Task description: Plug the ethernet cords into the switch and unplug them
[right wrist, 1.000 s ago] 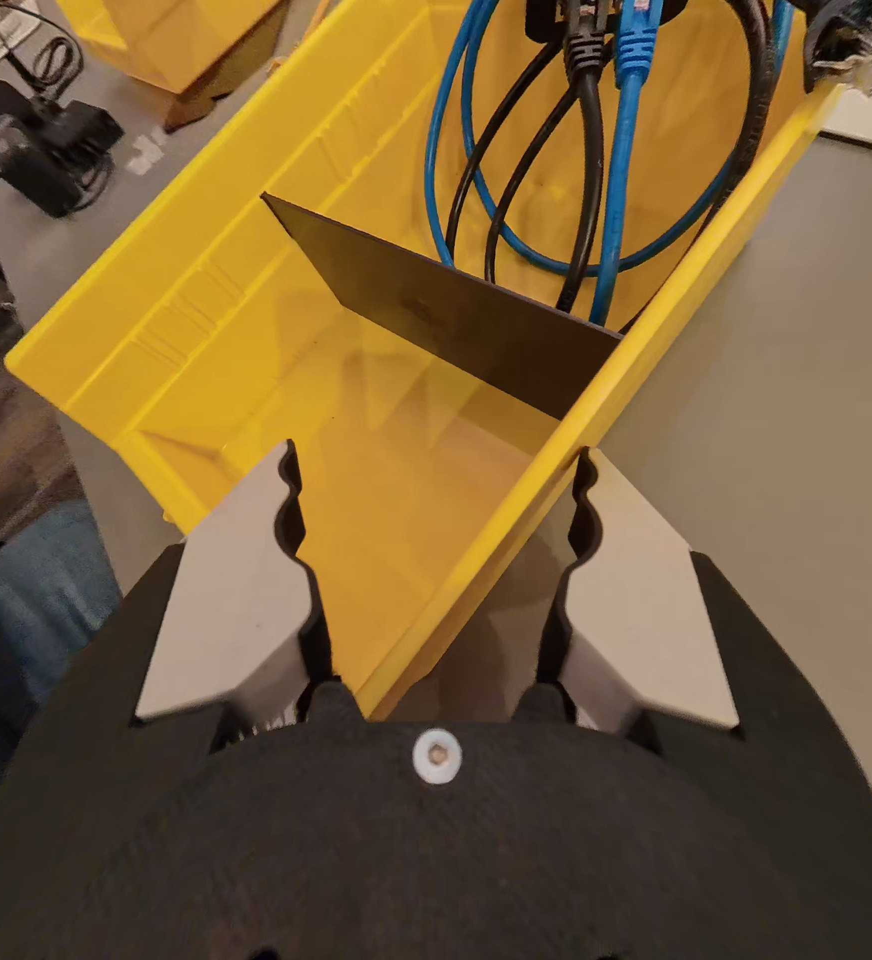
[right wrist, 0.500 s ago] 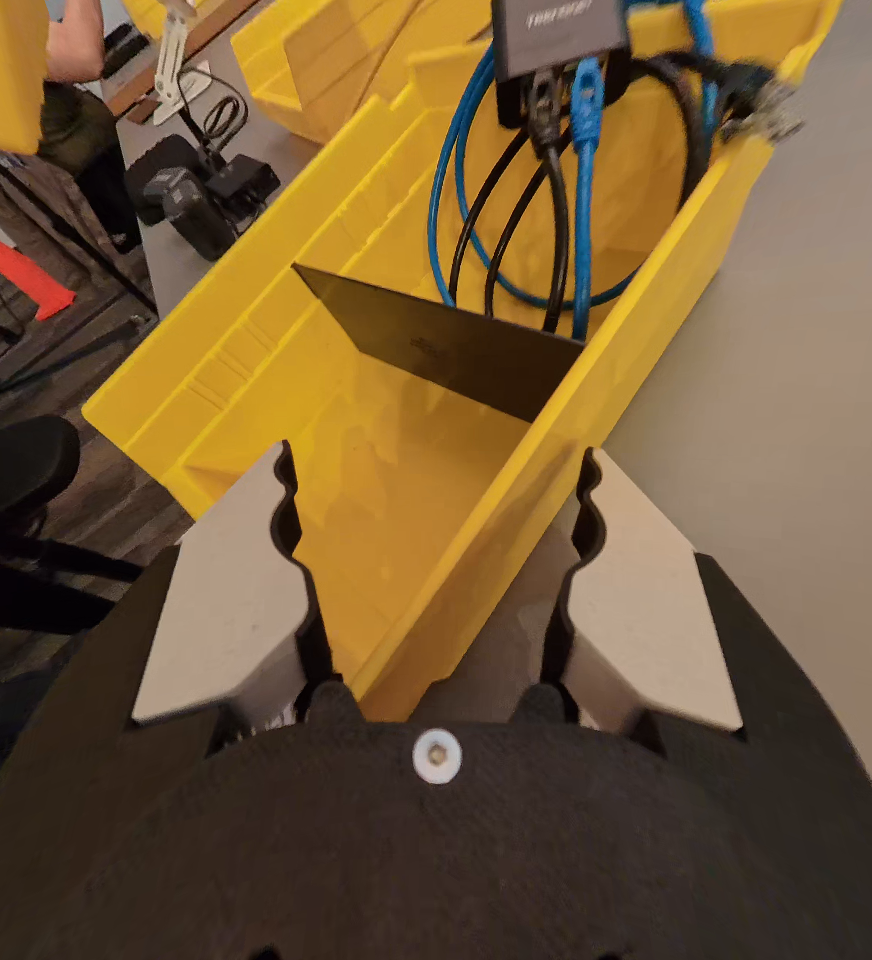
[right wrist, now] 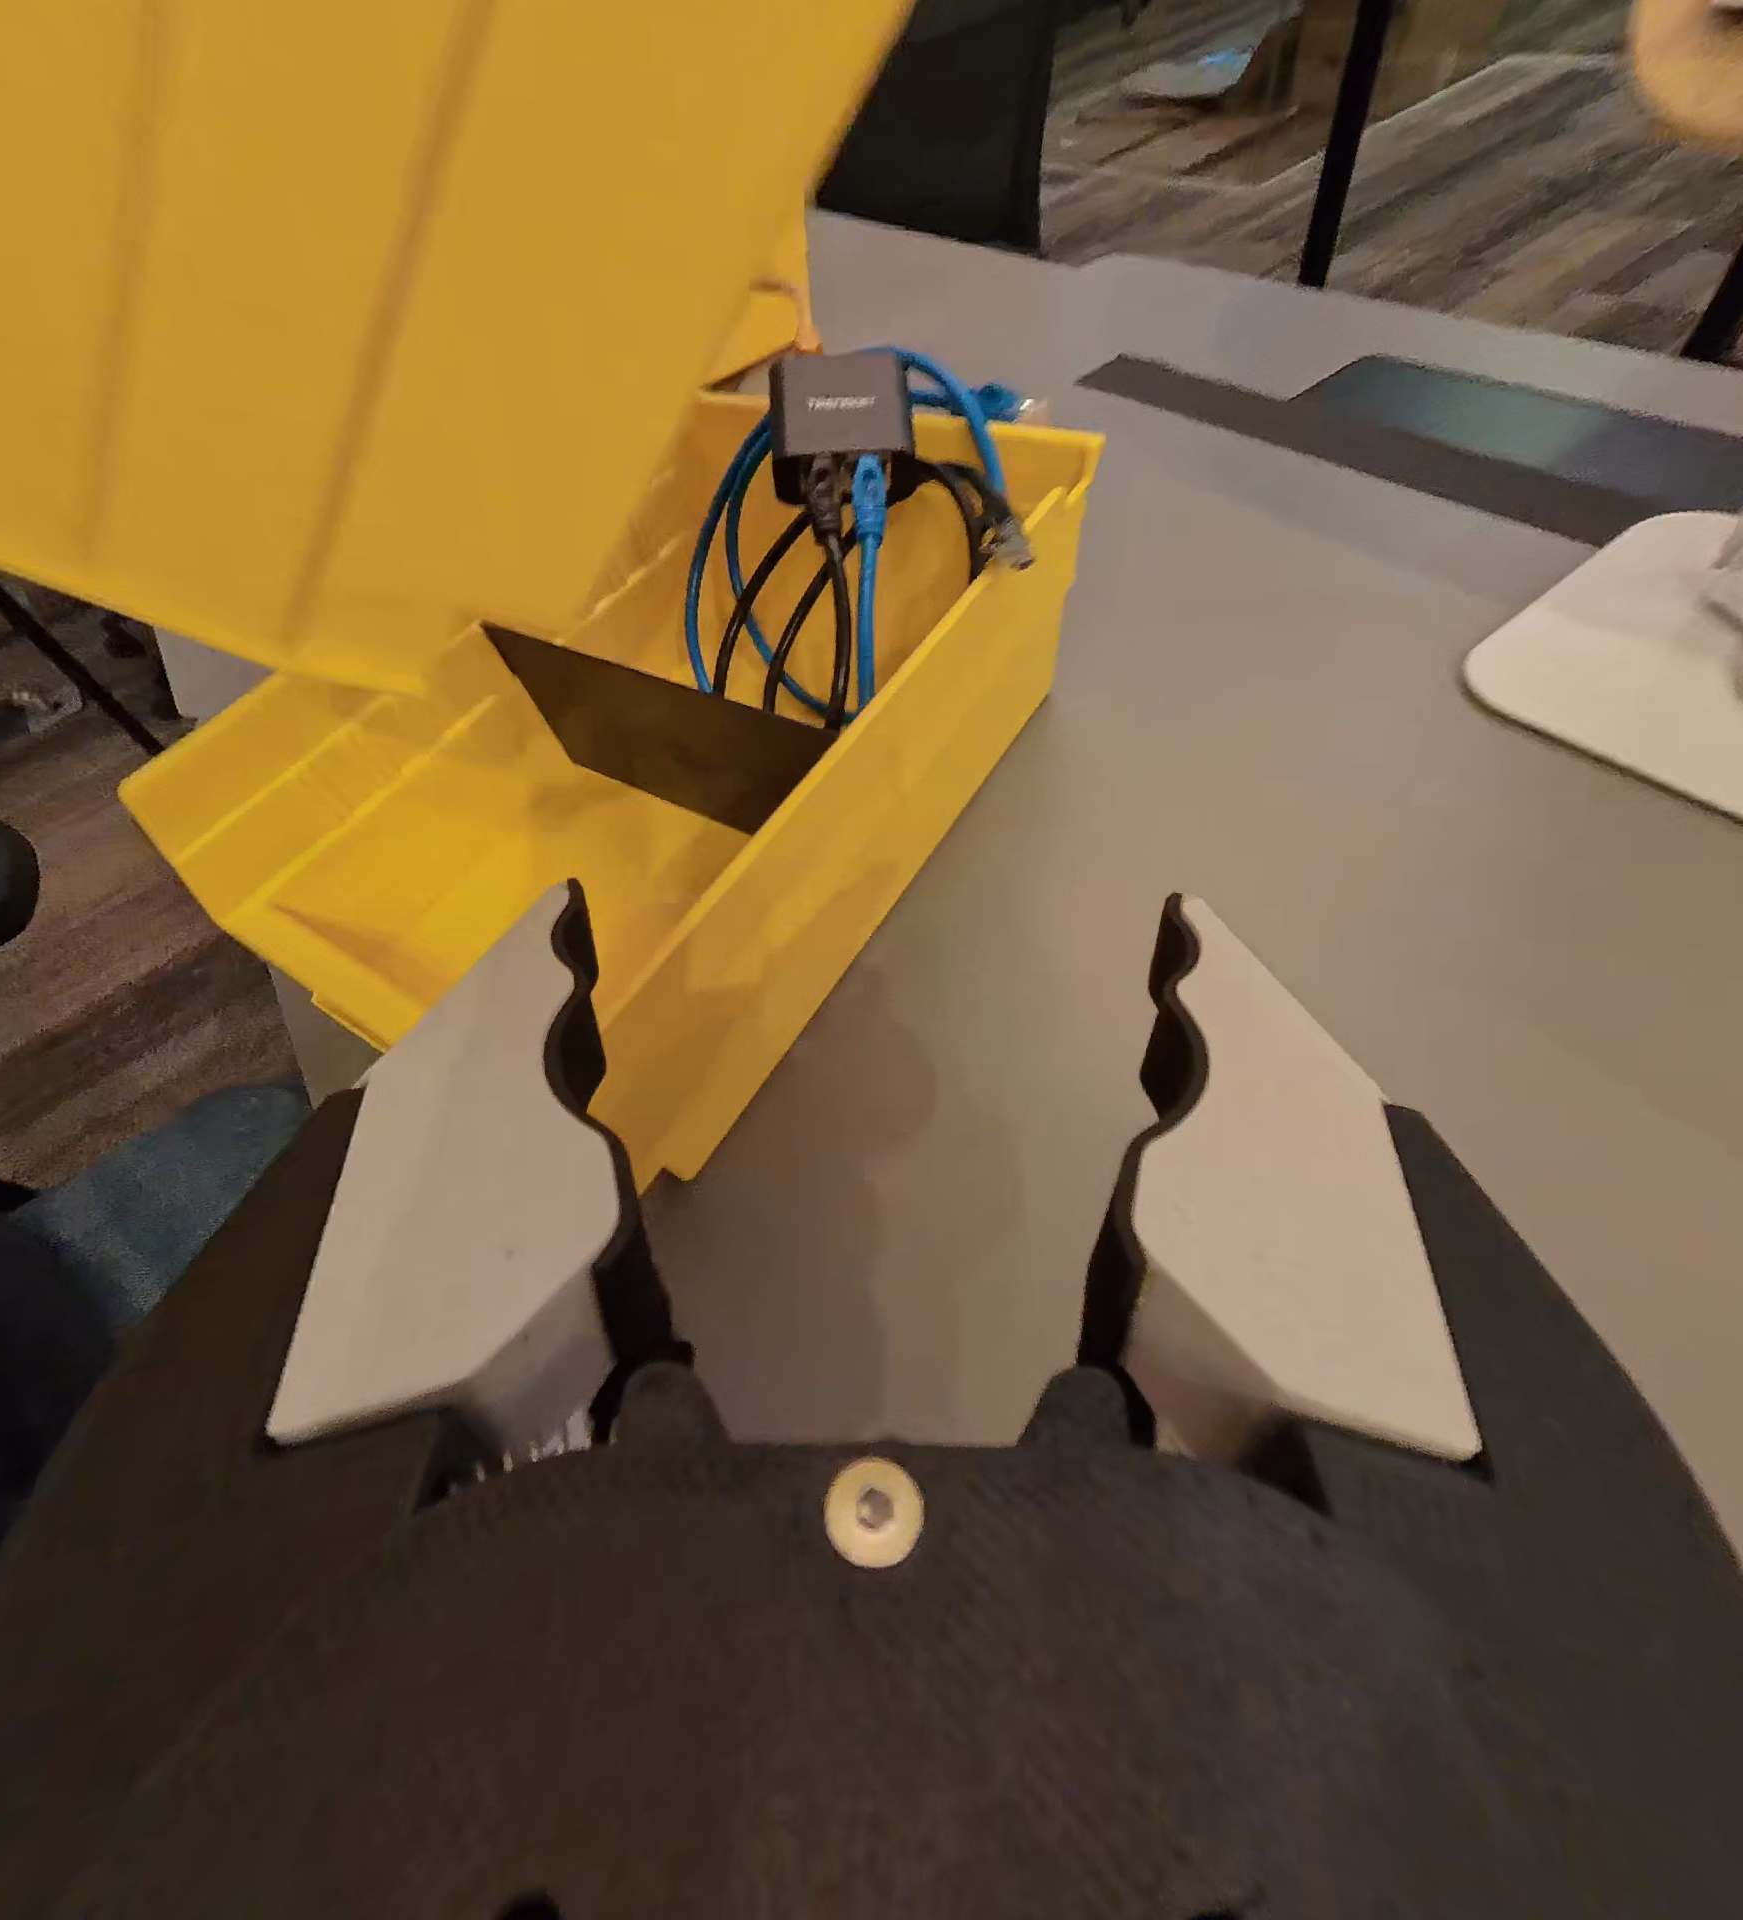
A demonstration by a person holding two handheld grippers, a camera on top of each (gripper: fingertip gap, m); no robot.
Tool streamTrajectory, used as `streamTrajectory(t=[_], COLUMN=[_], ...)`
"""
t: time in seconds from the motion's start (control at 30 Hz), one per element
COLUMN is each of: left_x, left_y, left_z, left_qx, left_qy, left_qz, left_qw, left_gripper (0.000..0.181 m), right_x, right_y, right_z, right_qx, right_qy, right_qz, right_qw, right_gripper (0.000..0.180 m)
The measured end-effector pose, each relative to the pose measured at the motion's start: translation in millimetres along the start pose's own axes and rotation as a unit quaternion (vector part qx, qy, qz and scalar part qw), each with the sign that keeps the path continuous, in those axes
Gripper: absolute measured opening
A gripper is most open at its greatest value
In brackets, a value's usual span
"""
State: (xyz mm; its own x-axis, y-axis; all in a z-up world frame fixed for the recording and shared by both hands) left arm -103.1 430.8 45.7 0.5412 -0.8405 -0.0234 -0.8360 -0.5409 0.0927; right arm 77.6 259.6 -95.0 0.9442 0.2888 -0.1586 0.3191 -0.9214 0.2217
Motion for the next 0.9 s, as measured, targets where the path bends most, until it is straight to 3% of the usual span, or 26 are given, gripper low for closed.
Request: streamTrajectory(t=[0.2,0.43,0.57,0.67,0.9], left_x=[73.9,179.5,234.6,268.1,350.4], left_y=[-57.1,-121.1,-142.5,-152.8,-159.2], left_z=[5.0,43.8,63.4,78.7,139.1], left_qx=[-0.03,-0.1,-0.127,-0.146,-0.223], left_qy=[-0.03,-0.066,-0.098,-0.087,-0.101], left_qz=[0.058,0.15,0.175,0.187,0.24], left_qw=[0.997,0.981,0.971,0.967,0.939], left_gripper=[0.007,0.007,0.007,0.008,0.022], right_x=[36.1,41.4,70.7,102.3,157.5], right_y=[74.2,131.8,149.3,174.9,230.5], right_z=[-32.8,-26.6,-4.3,12.3,39.9], right_qx=[0.075,0.109,0.096,0.086,0.023], right_qy=[-0.042,-0.118,-0.135,-0.149,-0.173], right_qz=[0.029,0.037,0.111,0.16,0.204], right_qw=[0.996,0.986,0.98,0.972,0.963], right_gripper=[0.099,0.104,0.101,0.083,0.088])
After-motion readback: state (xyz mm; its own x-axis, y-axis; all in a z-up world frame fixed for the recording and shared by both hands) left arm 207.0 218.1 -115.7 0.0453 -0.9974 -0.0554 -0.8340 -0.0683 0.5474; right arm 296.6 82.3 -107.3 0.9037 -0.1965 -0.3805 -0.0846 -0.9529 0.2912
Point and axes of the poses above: each gripper's, where its closed fingertips meet, y back along the fingers, z out of its underside, x = y × z across the jaws, the point moved 1 cm from there along y, back along the fingers, and after that the axes turned 9 degrees about x, right-handed, at the moved point
